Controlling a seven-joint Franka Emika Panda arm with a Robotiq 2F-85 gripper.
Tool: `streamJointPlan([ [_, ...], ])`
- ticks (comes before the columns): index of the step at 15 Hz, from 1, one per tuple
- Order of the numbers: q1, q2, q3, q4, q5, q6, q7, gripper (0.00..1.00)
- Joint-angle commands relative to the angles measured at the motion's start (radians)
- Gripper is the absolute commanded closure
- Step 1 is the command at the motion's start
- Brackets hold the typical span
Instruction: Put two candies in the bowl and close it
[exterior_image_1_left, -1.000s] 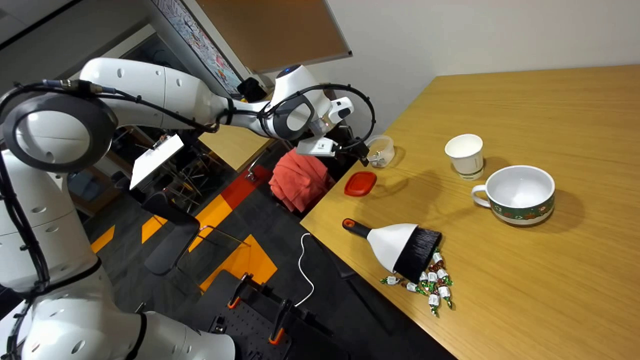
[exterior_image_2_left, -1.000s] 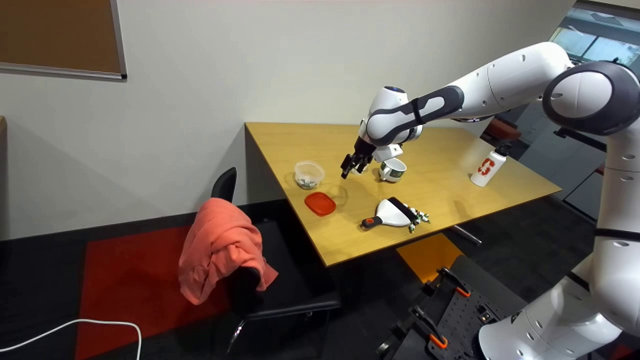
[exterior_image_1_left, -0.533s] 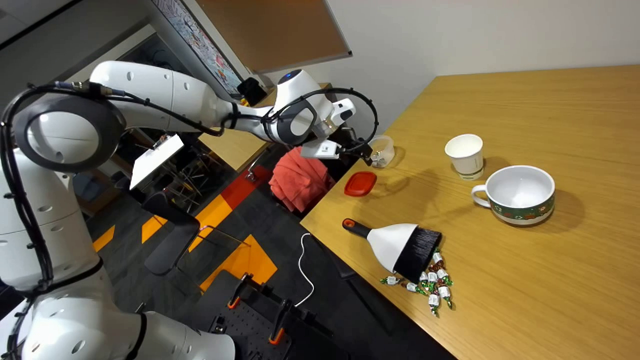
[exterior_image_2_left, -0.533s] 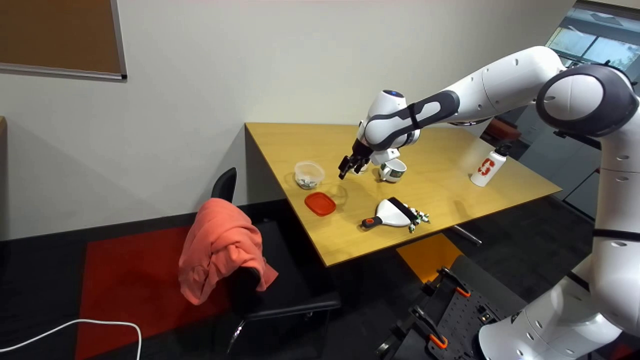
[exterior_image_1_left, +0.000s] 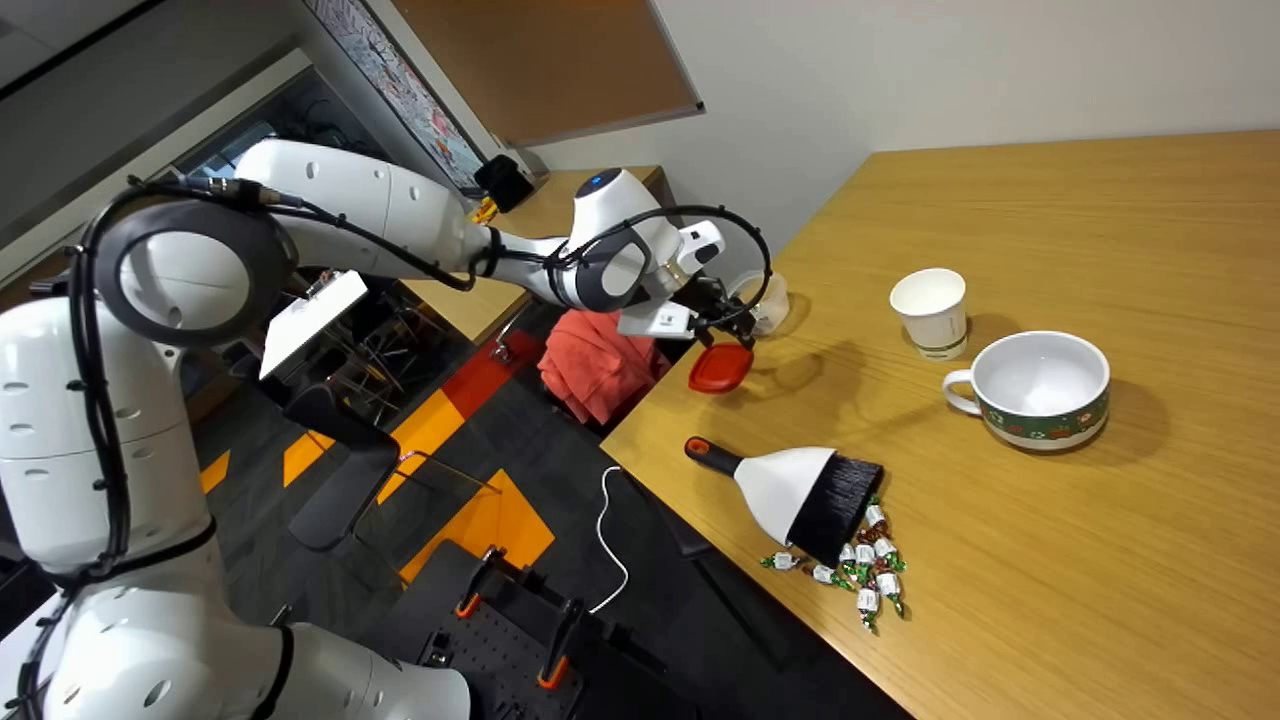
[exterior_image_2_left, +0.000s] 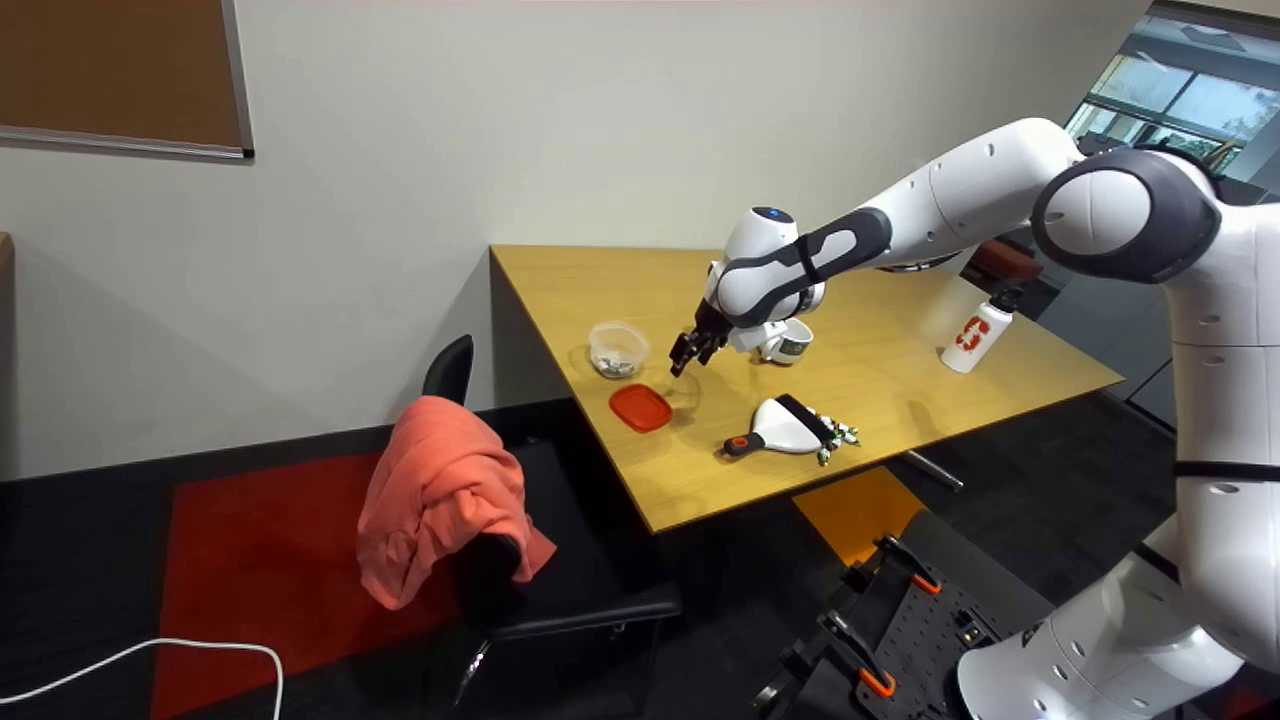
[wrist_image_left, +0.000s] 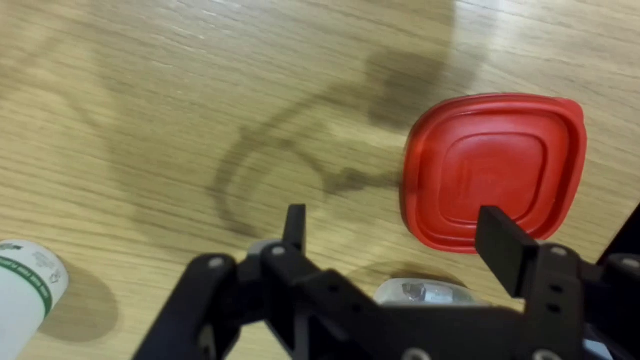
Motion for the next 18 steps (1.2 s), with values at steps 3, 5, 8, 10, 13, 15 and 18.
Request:
streamJointPlan([
  [3, -0.001, 0.069, -0.006, 0.067, -0.016, -0.007, 0.014, 0.23],
  [5, 0.001, 0.093, -0.008, 0.089, -0.019, -0.012, 0.016, 0.28],
  [8, 0.007, 0.130, -0.012, 0.124, -0.024, -0.020, 0.019, 0.33],
  [10, 0.008, 0.152, -0.011, 0.146, -0.026, -0.024, 0.018, 0.37],
  [13, 0.006, 0.177, 0.000, 0.174, -0.023, -0.033, 0.009, 0.37],
  [15, 0.007, 0.189, 0.005, 0.188, -0.021, -0.036, 0.007, 0.38],
  [18, 0.013, 0.207, 0.006, 0.208, -0.023, -0.041, 0.009, 0.40],
])
